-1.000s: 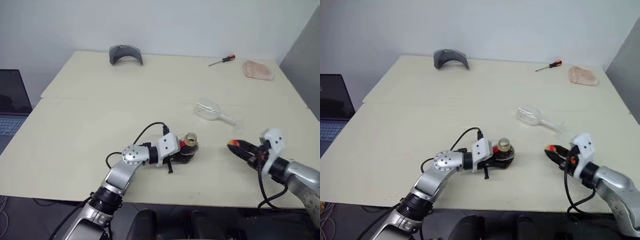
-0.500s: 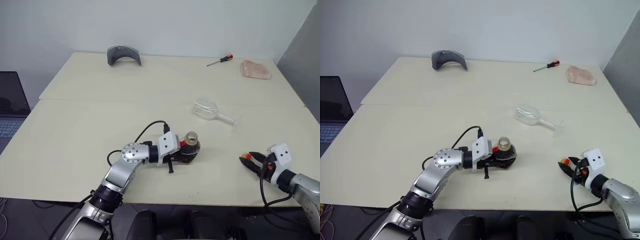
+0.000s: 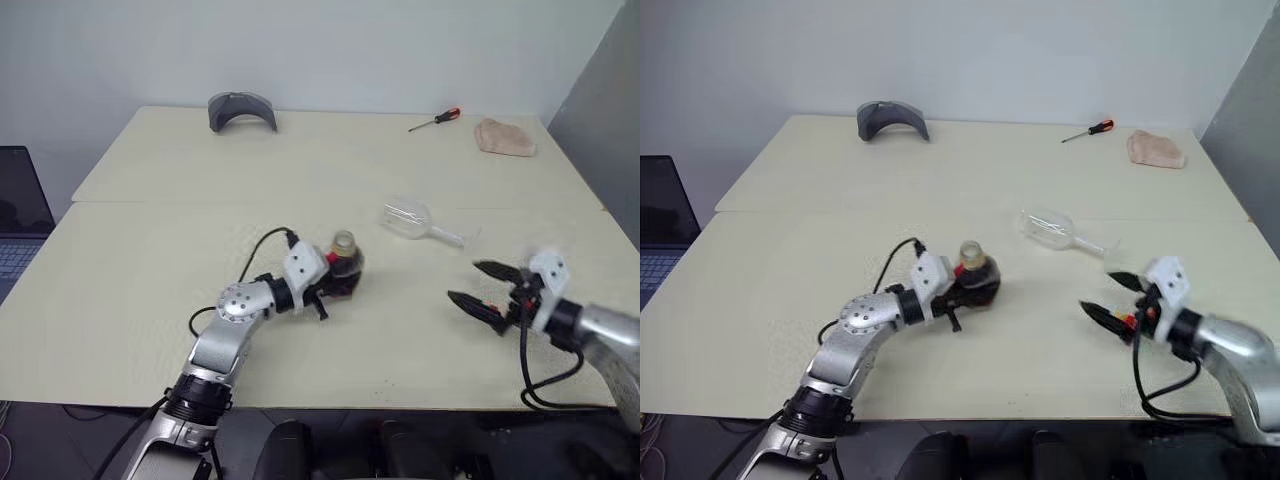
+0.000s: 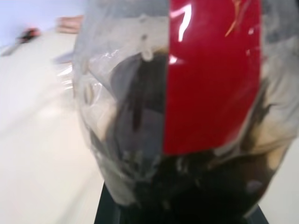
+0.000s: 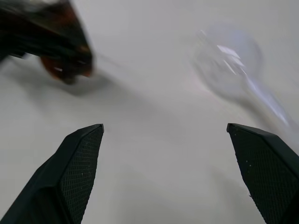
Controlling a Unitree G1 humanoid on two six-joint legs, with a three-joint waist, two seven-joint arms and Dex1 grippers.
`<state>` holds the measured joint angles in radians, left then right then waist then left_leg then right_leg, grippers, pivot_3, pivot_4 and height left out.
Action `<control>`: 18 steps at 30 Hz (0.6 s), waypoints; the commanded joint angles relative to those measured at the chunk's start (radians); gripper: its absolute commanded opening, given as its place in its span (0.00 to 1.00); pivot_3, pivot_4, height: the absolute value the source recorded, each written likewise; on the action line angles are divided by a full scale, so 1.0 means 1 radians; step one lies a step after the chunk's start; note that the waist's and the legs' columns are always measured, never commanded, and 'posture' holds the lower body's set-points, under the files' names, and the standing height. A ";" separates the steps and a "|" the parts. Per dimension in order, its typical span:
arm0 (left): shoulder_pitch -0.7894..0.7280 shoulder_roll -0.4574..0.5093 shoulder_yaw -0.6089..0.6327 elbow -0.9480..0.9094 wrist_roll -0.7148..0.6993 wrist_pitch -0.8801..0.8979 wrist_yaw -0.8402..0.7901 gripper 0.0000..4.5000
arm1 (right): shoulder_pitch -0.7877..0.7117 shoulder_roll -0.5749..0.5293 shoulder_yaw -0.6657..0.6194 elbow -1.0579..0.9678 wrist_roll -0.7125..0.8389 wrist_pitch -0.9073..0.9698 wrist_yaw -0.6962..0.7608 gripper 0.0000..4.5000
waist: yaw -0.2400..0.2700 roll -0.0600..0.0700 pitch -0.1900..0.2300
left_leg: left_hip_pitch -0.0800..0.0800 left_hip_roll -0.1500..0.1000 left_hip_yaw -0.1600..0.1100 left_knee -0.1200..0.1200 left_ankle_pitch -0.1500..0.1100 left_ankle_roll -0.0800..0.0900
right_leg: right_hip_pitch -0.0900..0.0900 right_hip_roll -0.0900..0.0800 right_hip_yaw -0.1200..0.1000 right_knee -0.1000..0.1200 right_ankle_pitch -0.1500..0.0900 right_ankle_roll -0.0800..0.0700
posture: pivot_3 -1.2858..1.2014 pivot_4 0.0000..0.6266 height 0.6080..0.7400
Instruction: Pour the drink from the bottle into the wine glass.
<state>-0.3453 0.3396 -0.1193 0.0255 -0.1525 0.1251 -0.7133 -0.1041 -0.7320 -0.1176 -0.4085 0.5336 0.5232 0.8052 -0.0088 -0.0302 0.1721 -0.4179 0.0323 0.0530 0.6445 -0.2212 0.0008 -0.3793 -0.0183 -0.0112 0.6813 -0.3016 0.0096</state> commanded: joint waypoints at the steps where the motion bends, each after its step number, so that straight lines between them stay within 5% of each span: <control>1: -0.018 -0.008 0.130 0.048 0.007 -0.061 0.155 0.15 | -0.121 0.037 0.132 -0.043 -0.015 0.050 0.002 1.00 | 0.004 0.000 0.000 | 0.000 0.000 0.000 0.000 0.000 0.000 | 0.000 0.000 0.000 0.000 0.000 0.000 | 0.52 0.24 1.00; 7: -0.095 -0.004 0.294 0.260 -0.036 -0.099 0.297 0.15 | -0.359 0.192 0.365 0.035 -0.145 0.091 -0.059 1.00 | 0.006 -0.002 0.001 | -0.001 -0.001 0.001 0.001 0.000 0.000 | -0.001 -0.002 0.000 0.000 0.003 -0.004 | 0.52 0.24 1.00; 18: -0.194 0.029 0.337 0.541 -0.028 -0.229 0.272 0.15 | -0.457 0.309 0.432 0.112 -0.223 0.056 -0.056 1.00 | 0.013 -0.003 0.000 | -0.002 -0.003 0.002 0.002 0.000 0.000 | -0.001 -0.006 -0.001 0.000 0.006 -0.002 | 0.52 0.24 1.00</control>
<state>-0.5195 0.3575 0.2053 0.5529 -0.1761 -0.0660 -0.4415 -0.5370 -0.4295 0.3118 -0.2693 0.3116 0.5945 0.7434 0.0044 -0.0330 0.1723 -0.4194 0.0295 0.0544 0.6463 -0.2210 0.0005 -0.3803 -0.0237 -0.0128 0.6819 -0.2960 0.0073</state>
